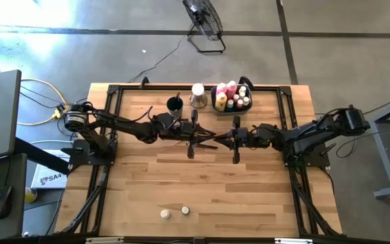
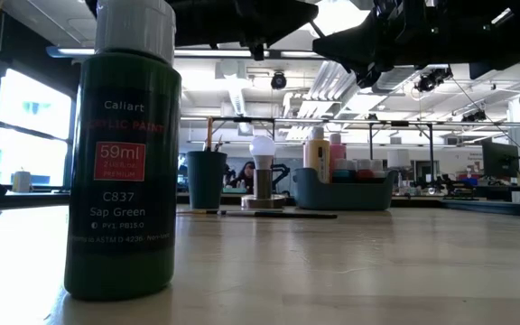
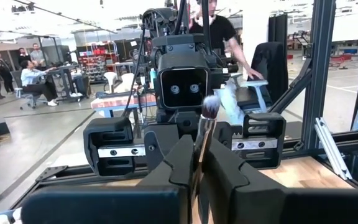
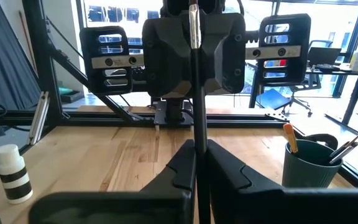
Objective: Pick & Place Paint Supplies
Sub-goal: Put the silver paintbrush into the blue cup
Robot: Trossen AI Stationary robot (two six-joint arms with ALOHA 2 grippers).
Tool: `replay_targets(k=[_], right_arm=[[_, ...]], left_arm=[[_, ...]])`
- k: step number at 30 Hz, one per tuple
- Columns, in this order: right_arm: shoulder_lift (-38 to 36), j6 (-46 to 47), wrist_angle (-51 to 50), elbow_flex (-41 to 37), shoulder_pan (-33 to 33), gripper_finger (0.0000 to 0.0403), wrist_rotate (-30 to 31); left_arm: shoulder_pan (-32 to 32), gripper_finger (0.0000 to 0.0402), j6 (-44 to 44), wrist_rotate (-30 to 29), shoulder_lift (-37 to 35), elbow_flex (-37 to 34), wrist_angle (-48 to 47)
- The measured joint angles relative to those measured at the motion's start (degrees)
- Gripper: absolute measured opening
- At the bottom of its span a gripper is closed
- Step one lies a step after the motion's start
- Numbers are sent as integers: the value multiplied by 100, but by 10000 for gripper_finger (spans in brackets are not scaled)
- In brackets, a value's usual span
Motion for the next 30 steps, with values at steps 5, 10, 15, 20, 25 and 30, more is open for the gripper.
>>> replay_targets(k=[5,10,15,20,25,30], right_arm=[[0,2,-2,0,0,15,-13],[2,208,-7,0,2,23,12],[2,364,17,0,2,57,145],[-68,535,-7,0,-2,104,217],[-270,534,-359,0,-2,141,452],[-597,452,-1073,0,2,153,417]], left_arm=[[0,27,2,0,0,0,-20],[0,20,5,-4,0,0,-46],[6,18,54,-38,0,0,-113],[106,19,160,-248,-21,-2,-269],[327,19,107,-131,-177,-9,-558],[581,19,116,-194,-541,-9,-979]])
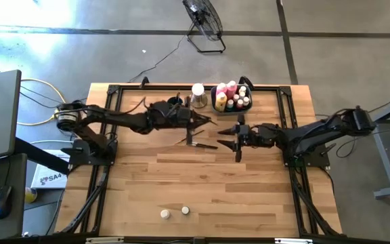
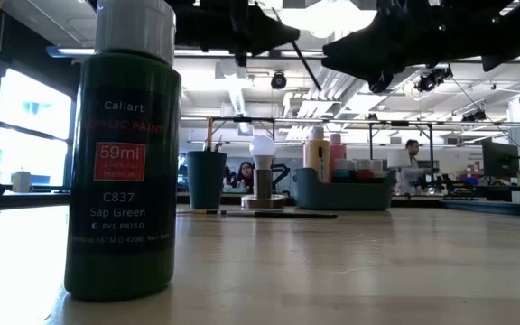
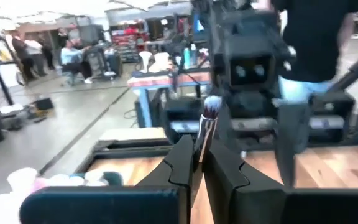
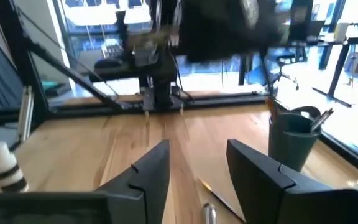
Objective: Pick & Place Paint Supplies
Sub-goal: Put the silver paintbrush into the blue cup
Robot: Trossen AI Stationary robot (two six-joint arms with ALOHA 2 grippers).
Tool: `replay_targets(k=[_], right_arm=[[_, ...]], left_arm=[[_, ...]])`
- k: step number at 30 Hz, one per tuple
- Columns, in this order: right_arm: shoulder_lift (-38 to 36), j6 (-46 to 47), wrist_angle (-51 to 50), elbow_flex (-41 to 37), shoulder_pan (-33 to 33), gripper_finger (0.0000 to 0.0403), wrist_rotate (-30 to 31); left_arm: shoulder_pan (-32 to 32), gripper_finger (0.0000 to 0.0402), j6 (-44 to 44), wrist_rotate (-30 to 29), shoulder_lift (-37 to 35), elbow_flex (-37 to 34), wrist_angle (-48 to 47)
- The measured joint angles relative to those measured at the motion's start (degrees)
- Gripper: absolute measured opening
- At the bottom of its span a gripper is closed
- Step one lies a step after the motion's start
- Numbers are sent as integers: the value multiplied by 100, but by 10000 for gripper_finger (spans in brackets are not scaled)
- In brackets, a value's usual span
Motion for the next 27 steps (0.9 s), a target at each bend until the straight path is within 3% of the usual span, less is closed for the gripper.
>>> replay_targets(k=[7,18,27], right_arm=[[-224,151,-556,0,17,149,-100],[-224,711,-947,-2,24,149,-452],[-224,748,-938,-2,26,149,-437]], left_arm=[[330,19,301,-56,-887,2,-1242],[839,19,713,-1314,-2657,2,-3829],[1702,19,328,-1452,-2821,6,-4429]])
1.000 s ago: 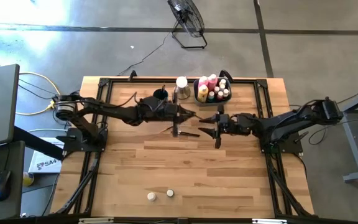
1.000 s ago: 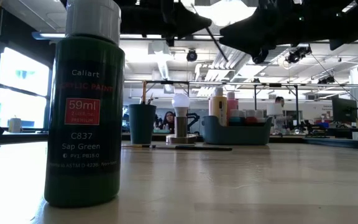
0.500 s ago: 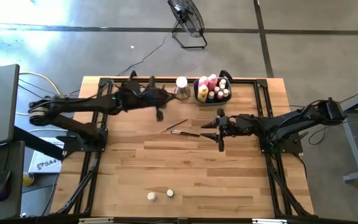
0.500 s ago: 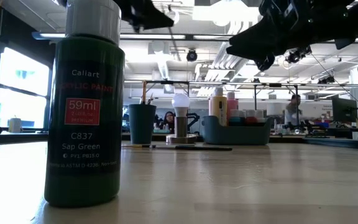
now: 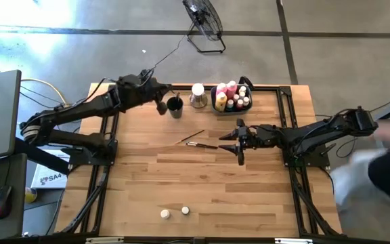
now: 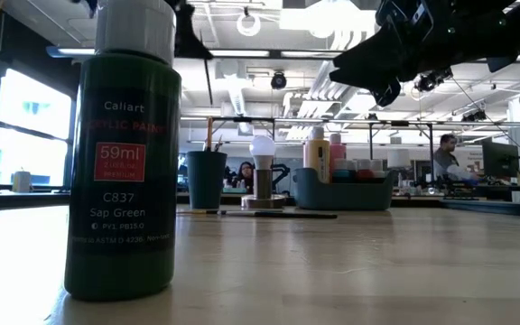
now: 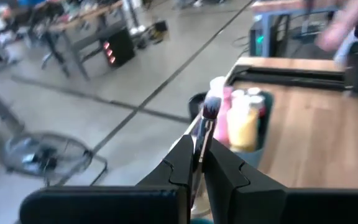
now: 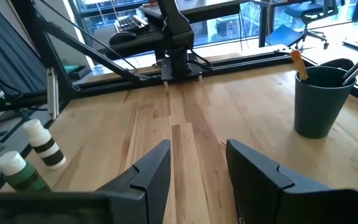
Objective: Pick & Place Paint Supplies
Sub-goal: Put the silver paintbrush into the blue cup
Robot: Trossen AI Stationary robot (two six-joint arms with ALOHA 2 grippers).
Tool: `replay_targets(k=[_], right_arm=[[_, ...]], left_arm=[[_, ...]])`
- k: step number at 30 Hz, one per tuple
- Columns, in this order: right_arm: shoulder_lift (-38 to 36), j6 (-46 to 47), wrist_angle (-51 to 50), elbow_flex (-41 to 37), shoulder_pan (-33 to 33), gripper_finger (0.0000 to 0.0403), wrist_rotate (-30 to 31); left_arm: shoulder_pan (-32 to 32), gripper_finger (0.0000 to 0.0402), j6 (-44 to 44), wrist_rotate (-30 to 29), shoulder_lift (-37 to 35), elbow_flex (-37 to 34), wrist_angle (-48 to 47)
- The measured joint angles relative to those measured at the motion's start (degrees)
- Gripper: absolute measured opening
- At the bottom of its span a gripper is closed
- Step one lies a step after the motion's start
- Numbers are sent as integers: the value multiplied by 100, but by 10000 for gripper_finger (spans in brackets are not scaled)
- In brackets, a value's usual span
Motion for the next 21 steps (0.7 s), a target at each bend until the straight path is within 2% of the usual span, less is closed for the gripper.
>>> replay_targets(k=[10,21], right_arm=[[0,-7,-2,1,0,149,-2],[0,-11,-6,0,0,149,-2]], left_arm=[[583,19,-598,345,658,-290,-64],[572,19,-758,297,1471,-500,481]])
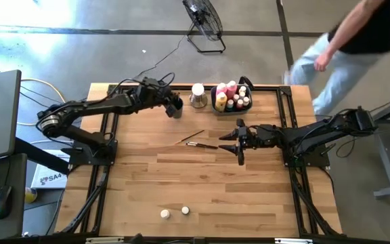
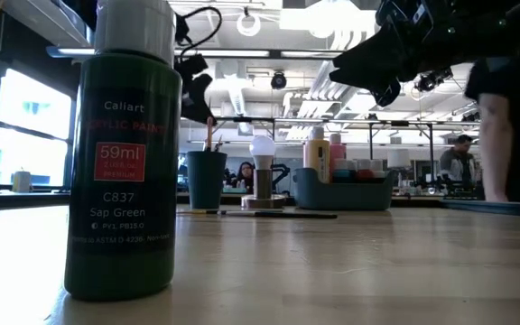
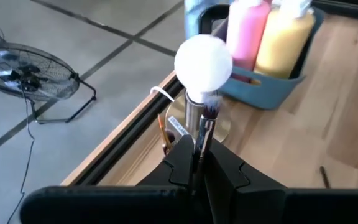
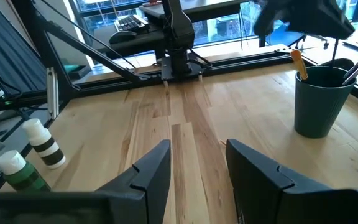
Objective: Pick & Place Paint Supplies
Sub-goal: Put the silver paintbrush into the blue cup
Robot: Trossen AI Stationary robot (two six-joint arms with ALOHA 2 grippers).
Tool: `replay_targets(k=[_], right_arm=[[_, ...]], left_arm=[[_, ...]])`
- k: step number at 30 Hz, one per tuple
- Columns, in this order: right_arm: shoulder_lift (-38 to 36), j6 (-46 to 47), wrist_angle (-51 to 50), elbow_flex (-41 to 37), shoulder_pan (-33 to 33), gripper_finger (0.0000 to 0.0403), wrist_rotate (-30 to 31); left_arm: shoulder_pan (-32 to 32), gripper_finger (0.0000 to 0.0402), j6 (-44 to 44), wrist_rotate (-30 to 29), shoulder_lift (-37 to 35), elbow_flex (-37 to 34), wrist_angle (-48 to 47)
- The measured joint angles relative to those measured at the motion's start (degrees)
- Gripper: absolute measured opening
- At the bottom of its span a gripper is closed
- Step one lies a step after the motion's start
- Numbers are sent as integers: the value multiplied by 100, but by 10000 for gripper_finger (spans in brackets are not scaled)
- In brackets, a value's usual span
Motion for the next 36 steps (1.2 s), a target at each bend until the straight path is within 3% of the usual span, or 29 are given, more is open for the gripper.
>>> replay_targets(k=[14,24,36], right_arm=[[0,7,-31,0,0,149,-3],[0,9,-33,2,0,149,-2],[0,9,-39,0,0,149,-26]], left_arm=[[0,19,-186,40,714,0,116],[0,21,-293,35,785,0,113],[0,104,-202,-20,542,2,81]])
